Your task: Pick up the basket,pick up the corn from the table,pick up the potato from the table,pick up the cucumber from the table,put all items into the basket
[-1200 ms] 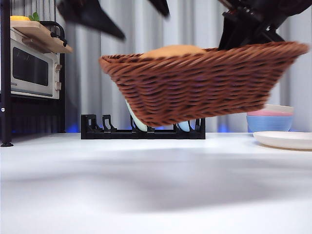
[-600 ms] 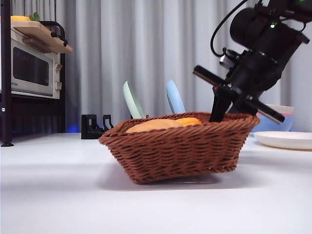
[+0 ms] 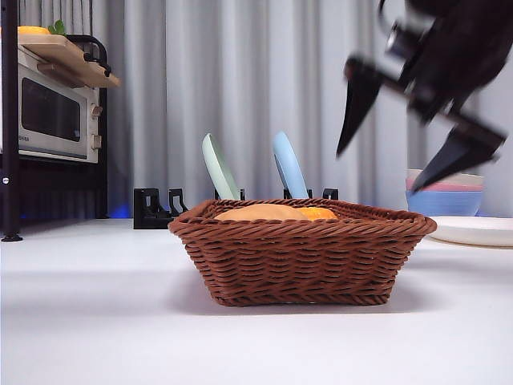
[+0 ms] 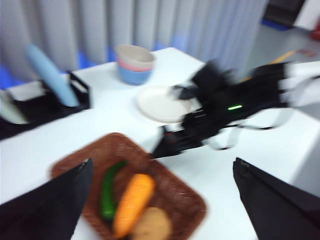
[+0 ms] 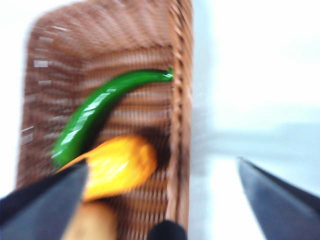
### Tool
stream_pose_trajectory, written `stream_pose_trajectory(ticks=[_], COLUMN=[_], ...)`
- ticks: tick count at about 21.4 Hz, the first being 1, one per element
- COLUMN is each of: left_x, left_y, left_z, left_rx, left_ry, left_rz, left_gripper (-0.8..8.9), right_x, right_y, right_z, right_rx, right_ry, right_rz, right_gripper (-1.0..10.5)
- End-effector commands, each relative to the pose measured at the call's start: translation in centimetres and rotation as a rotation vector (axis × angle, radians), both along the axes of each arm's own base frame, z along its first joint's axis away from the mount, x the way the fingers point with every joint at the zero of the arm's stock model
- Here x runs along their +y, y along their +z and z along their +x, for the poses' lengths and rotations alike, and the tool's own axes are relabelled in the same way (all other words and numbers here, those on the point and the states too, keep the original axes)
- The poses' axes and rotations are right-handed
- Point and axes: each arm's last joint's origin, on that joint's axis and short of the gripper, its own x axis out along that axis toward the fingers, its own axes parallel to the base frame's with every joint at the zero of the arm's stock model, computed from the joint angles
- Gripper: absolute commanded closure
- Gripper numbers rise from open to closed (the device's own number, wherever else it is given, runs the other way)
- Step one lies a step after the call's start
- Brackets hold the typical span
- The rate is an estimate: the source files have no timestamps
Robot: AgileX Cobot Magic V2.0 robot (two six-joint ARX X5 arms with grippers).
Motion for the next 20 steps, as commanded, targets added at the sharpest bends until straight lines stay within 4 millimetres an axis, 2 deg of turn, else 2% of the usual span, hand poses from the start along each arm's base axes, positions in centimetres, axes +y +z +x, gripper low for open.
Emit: stream_pose_trajectory(ticks=[1,2,3,4,5,6,10,13,17,20], left_x=[0.4,0.3,0.3,0.3,0.3,0.3,0.4,0.5,0.5,0.6], left_y=[-0.2,-0.5,-0.8,-1.1,-1.2,-1.2,-1.0,-1.6,-4.5,-7.6], left_z=[0.1,0.3,0.4,0.5,0.5,0.5,0.5,0.5,0.5,0.4], left_rx=[-0.082,-0.094,-0.097,-0.093,-0.088,-0.085,-0.103,-0.118,-0.123,-0.114], left_ry=[0.080,0.112,0.125,0.129,0.135,0.135,0.152,0.183,0.188,0.187], left_rz=[0.138,0.205,0.261,0.300,0.309,0.311,0.290,0.282,0.276,0.275], left_gripper=[3.49,3.97,5.30,7.14,8.34,8.14,8.21,8.21,8.21,8.21], right_x=[-0.7,-1.0,-1.3,-1.6,-1.8,-2.0,-2.9,-3.7,-4.8,-5.3], right_y=[3.2,4.6,5.7,6.8,7.4,8.1,9.9,10.1,8.7,7.4], right_z=[-2.6,-4.1,-5.3,-6.6,-7.2,-8.1,-11.0,-13.1,-15.6,-16.9], right_rx=[-0.122,-0.176,-0.223,-0.281,-0.318,-0.362,-0.511,-0.608,-0.679,-0.686], right_ry=[0.092,0.124,0.148,0.175,0.190,0.197,0.160,0.118,0.103,0.102], right_rz=[-0.037,-0.044,-0.047,-0.055,-0.063,-0.082,-0.143,-0.157,-0.131,-0.125], right_gripper=[4.2,4.8,6.3,8.0,8.9,9.7,9.6,9.6,9.6,9.6])
